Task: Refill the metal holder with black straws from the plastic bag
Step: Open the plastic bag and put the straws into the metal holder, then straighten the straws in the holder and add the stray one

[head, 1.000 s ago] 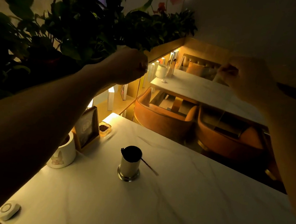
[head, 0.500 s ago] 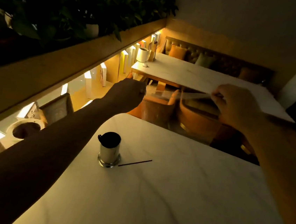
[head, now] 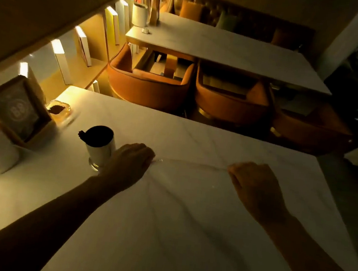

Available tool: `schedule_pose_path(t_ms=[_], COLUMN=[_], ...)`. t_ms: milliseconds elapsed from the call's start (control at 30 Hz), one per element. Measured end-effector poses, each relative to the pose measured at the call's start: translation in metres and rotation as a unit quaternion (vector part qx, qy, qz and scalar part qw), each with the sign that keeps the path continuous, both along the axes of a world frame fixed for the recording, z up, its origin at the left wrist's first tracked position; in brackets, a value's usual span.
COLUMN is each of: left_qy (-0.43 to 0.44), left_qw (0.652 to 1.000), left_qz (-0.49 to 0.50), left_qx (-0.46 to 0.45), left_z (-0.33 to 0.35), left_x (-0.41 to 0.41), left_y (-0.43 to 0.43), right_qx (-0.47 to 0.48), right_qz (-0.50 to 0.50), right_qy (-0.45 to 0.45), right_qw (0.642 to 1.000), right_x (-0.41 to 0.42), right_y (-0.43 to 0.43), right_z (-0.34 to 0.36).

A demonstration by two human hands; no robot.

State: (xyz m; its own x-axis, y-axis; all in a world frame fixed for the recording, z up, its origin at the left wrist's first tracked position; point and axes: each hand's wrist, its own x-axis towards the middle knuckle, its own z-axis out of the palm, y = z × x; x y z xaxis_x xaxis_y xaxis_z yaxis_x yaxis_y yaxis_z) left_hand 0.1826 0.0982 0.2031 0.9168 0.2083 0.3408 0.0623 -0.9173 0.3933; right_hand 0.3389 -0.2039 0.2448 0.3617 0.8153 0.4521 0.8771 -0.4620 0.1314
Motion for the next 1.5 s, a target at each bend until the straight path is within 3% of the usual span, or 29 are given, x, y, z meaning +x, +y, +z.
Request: schedule_pose_path(t_ms=[300,467,667,833,967,1167,1333,1500], left_qy=[0.112,0.19,0.203,0.355,0.343,0.307,0.301,0.301], left_qw=[0.991,0.978,0.97,0.934,0.939,0.951,0.953,0.947], left_qz=[-0.077,-0.052,0.062,0.013,0.02,0.028,0.019,0.11], left_qx=[-0.019,-0.064,-0.122,-0.027,0.003,0.012,-0.017,-0.03], left_z=[-0.112,-0.164,-0.209,-0.25,-0.273,-0.287,-0.285,-0.275], left_x=[-0.07,-0.08,-0.069,-0.052,-0.053,-0.056,-0.06,-0.098], left_y=[-0.041,-0.043,-0.054,-0.066,-0.066,-0.065,-0.058,-0.003], right_qx=[-0.053,-0.094,-0.17,-0.192,-0.135,-0.196,-0.204,-0.208], right_qz=[-0.029,-0.074,-0.093,-0.07,-0.165,-0.224,-0.234,-0.219], right_qy=[0.131,0.201,0.258,0.274,0.302,0.325,0.306,0.253], right_qw=[0.99,0.972,0.946,0.94,0.929,0.898,0.9,0.919], right_x=[-0.079,-0.091,-0.1,-0.103,-0.087,-0.077,-0.079,-0.065], right_y=[-0.058,-0.065,-0.076,-0.065,-0.016,0.003,0.002,0.021], right_z=[-0.144,-0.206,-0.251,-0.259,-0.272,-0.306,-0.307,-0.286])
